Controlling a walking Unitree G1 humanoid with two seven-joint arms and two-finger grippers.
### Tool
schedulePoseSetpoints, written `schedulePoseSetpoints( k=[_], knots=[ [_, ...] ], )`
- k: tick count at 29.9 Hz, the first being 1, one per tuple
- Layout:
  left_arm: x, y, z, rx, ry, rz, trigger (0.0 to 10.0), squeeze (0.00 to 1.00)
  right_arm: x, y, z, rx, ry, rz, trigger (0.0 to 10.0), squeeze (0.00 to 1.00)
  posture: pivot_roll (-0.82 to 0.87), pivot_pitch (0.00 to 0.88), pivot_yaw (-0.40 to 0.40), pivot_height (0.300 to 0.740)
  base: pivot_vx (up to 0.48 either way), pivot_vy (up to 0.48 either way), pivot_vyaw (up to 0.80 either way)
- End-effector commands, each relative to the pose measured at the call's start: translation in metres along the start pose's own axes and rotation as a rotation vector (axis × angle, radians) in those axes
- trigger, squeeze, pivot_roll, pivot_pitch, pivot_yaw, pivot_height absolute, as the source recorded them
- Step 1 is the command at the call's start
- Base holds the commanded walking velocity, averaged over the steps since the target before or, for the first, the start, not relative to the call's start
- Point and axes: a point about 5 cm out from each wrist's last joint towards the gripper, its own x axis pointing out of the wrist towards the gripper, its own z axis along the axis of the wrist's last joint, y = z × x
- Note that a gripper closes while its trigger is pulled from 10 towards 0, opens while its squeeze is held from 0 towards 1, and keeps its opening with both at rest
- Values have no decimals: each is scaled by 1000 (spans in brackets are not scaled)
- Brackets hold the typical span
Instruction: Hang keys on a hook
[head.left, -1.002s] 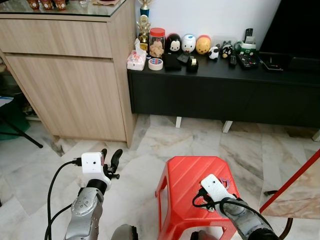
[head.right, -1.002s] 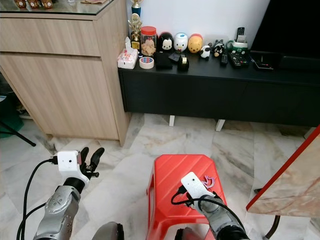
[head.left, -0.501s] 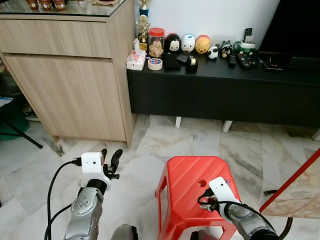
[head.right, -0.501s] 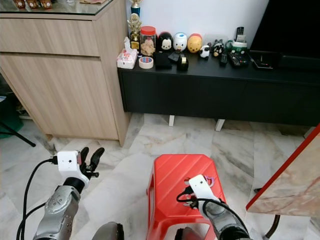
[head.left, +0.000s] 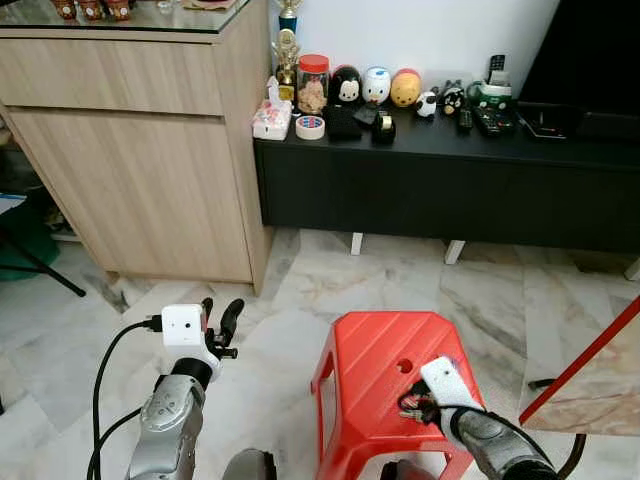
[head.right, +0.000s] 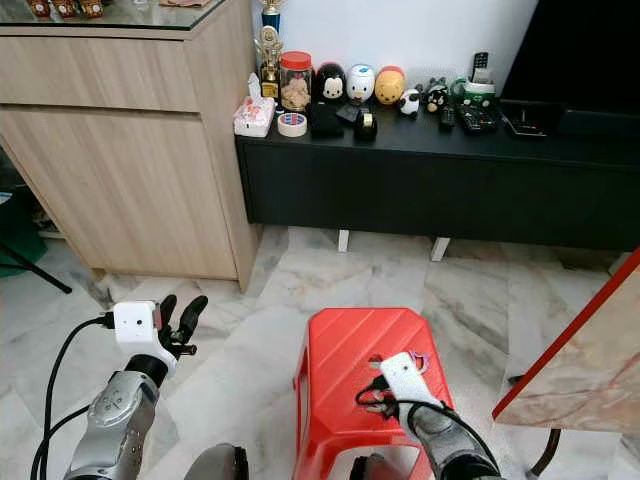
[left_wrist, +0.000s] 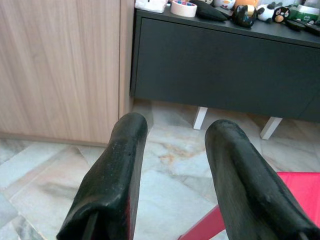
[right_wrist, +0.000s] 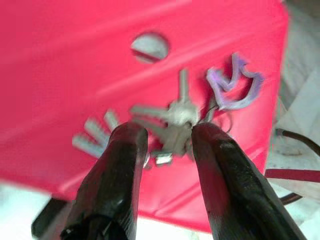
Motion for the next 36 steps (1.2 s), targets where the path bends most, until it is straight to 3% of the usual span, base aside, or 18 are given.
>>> schedulePoseSetpoints(
  k=[1,6,17,36],
  knots=[
    [-1,-1,0,22,6,-12,10000,0,0,2,1,8,-3,9,10000,0,138,38,-53,641,0,0,0],
    [-1,-2,0,25,9,-17,10000,0,0,6,-9,-95,38,42,10000,0,138,37,-52,641,0,0,0],
    [0,-3,0,25,7,-21,10000,0,-3,-11,-18,-69,87,-28,10000,0,141,30,-53,641,0,0,0],
    [1,-2,2,33,1,-26,10000,0,1,9,-10,-82,69,58,10000,0,150,16,-45,641,0,0,0]
  ],
)
